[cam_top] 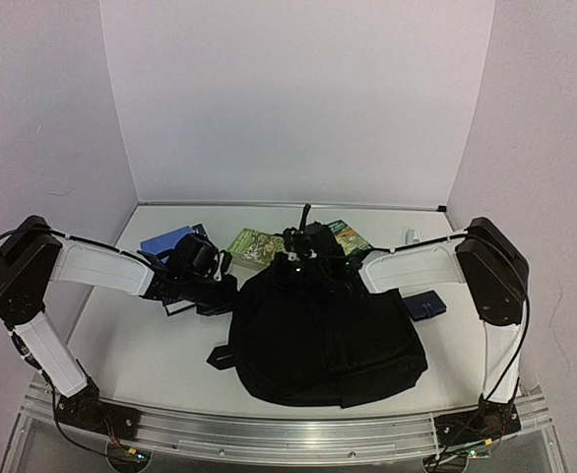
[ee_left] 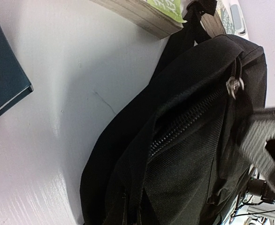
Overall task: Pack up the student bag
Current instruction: Unzip the student bag at the center of the board.
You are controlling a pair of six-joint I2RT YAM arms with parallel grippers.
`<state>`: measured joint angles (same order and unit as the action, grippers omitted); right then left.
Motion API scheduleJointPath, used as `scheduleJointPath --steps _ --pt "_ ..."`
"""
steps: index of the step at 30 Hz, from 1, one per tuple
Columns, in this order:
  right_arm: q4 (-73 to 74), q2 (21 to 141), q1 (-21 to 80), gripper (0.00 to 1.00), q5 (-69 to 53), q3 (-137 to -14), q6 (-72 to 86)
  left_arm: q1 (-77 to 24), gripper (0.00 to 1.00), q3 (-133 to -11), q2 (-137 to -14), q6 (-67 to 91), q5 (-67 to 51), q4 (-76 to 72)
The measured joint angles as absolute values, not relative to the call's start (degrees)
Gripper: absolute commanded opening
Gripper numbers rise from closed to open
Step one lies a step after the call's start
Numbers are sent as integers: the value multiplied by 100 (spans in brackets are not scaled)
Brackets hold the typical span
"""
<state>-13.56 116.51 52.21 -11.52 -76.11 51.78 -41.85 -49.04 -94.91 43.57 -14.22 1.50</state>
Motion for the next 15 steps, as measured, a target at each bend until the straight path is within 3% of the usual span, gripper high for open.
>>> scheduleJointPath --steps 10,15 --pt "-512 11994 5491 0 -1347 -8394 4590 -4185 2 -4657 -9423 4375 -1412 -389" --pt "-266 12016 5590 0 -1406 -8527 4471 -4187 16 -4447 -9254 4399 -1348 -515"
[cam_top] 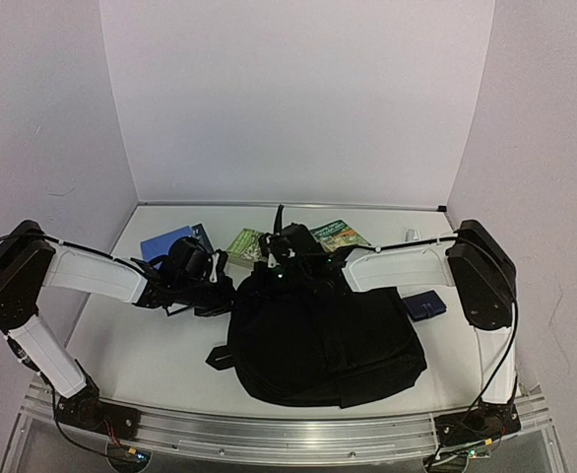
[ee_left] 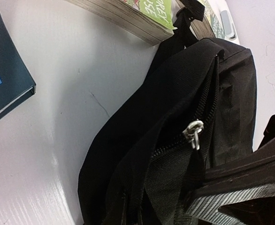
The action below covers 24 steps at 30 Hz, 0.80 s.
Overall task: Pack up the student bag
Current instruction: Unzip the student bag at the center of the board.
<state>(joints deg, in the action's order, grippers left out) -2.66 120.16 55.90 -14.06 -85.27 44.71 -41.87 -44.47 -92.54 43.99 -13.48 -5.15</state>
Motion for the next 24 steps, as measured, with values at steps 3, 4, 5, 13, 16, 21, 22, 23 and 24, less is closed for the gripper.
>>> scheduleJointPath --steps 3,4,5,13,16,21,22,23,24 --pt "-223 12031 5669 0 -1436 -8554 4467 -4191 25 -4387 -9069 4388 -1247 -494" --pt "-208 12033 5696 0 -1437 -8554 4482 -4191 28 -4348 -8965 4388 -1163 -479" --pt "-199 12033 5722 0 -1439 -8554 4503 -4190 30 -4304 -8854 4367 -1094 -453" --pt "-222 12102 5844 0 -1444 -8554 4848 -4169 34 -3826 -7718 4364 -541 61" --pt "-277 12184 5857 0 -1470 -8578 5022 -4169 37 -3581 -7305 4414 -390 261" --pt "-421 12265 5872 5 -1597 -8589 5423 -4169 39 -3242 -6686 4554 -193 555" --pt "-469 12267 5884 6 -1622 -8589 5516 -4169 39 -3217 -6582 4573 -147 621" --pt "-524 12267 5903 6 -1638 -8589 5608 -4169 39 -3210 -6505 4598 -123 668" --pt "-590 12267 5920 6 -1645 -8587 5685 -4169 39 -3210 -6422 4615 -115 709"
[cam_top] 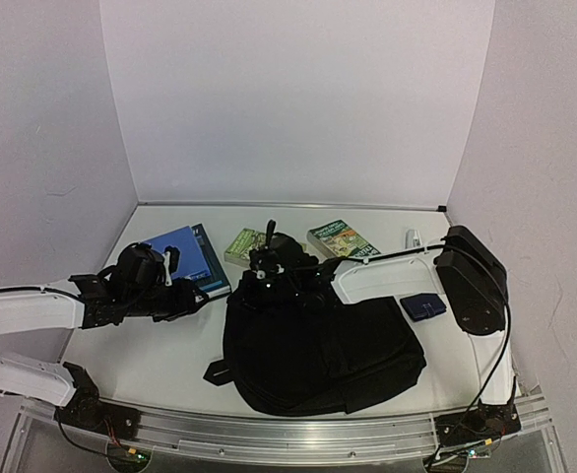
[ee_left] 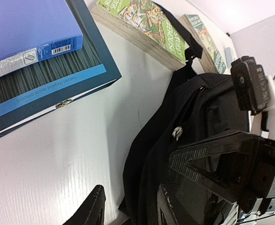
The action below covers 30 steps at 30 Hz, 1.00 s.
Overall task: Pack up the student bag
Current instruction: Unzip the student bag at the center of the board.
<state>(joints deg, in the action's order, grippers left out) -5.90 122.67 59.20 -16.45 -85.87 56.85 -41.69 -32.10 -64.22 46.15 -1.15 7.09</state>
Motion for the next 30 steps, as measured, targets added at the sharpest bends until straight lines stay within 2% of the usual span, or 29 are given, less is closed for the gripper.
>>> scheduleJointPath --steps 7,16,21,26,30 --pt "-985 12250 6041 11 -1643 -8517 6038 -4169 41 -3210 -6175 4644 -91 760" --pt "-1240 12250 6130 27 -1665 -8523 6160 -4158 45 -3208 -5967 4668 -176 762" --pt "-1314 12240 6290 39 -1649 -8562 6037 -4113 50 -3180 -5707 4737 -193 768" --pt "-1269 12042 6427 46 -1468 -8550 5784 -4033 60 -3162 -5430 4827 -199 829" --pt "-1193 11517 6495 58 -1086 -8392 5561 -3977 82 -3135 -5317 4845 -282 873"
